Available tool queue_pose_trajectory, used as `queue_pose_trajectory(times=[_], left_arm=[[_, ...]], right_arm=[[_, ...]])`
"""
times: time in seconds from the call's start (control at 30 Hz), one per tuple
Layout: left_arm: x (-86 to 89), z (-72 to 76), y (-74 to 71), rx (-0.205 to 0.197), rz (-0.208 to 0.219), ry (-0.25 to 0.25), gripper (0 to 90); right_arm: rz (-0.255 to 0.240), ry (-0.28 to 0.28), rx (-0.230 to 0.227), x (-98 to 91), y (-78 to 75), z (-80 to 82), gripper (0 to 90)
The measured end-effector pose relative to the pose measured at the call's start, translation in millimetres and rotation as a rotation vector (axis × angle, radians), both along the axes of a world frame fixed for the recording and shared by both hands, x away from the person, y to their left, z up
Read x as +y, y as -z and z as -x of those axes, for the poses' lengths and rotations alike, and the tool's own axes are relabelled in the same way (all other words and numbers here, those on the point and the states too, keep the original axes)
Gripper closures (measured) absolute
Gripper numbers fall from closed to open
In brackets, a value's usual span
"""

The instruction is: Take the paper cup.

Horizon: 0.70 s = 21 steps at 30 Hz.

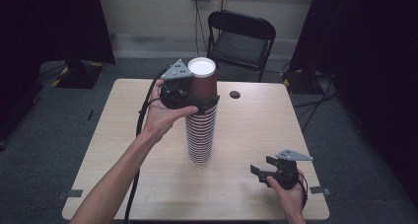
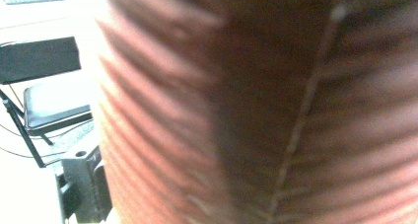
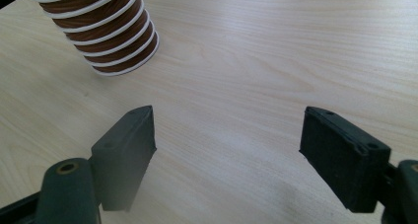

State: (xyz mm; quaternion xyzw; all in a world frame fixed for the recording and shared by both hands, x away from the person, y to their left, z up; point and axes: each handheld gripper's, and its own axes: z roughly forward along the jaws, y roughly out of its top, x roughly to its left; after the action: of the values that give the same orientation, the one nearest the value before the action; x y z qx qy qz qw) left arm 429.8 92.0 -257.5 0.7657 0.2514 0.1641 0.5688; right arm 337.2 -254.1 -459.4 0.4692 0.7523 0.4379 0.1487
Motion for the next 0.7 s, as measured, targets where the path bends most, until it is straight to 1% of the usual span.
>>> queue_pose_trajectory(times=[0.07, 0.2, 0.43, 0.53, 0.63, 0.67, 0.7], left_arm=[[0.3, 0.6, -0.2, -0.008, -0.008, 0.005, 9.5], [-0.7, 1.0, -0.5, -0.009, -0.010, 0.005, 9.8], [-2.1, -0.3, -2.5, 0.000, -0.022, 0.005, 10.1], [-2.9, -0.6, -2.6, -0.004, -0.017, 0.005, 10.3], [-2.4, -0.9, -3.3, -0.005, -0.012, 0.004, 10.3], [-1.6, -0.3, -4.0, -0.008, -0.001, 0.003, 10.5], [-1.6, -0.3, -4.0, -0.008, -0.001, 0.003, 10.5]], right_arm=[[0.002, 0.001, 0.002, 0.1, 0.2, -0.2, 21.0], [0.004, 0.003, 0.005, 0.3, 0.2, -0.2, 21.2], [0.007, 0.004, 0.006, 0.1, 0.6, -0.6, 21.2], [0.010, 0.004, 0.016, 1.4, 1.8, -2.0, 21.1], [0.012, -0.003, 0.012, 2.6, 1.6, -1.8, 21.1], [0.013, -0.003, 0.012, 2.8, 1.5, -1.7, 21.1], [0.010, -0.003, 0.014, 2.6, 1.8, -1.6, 21.1]])
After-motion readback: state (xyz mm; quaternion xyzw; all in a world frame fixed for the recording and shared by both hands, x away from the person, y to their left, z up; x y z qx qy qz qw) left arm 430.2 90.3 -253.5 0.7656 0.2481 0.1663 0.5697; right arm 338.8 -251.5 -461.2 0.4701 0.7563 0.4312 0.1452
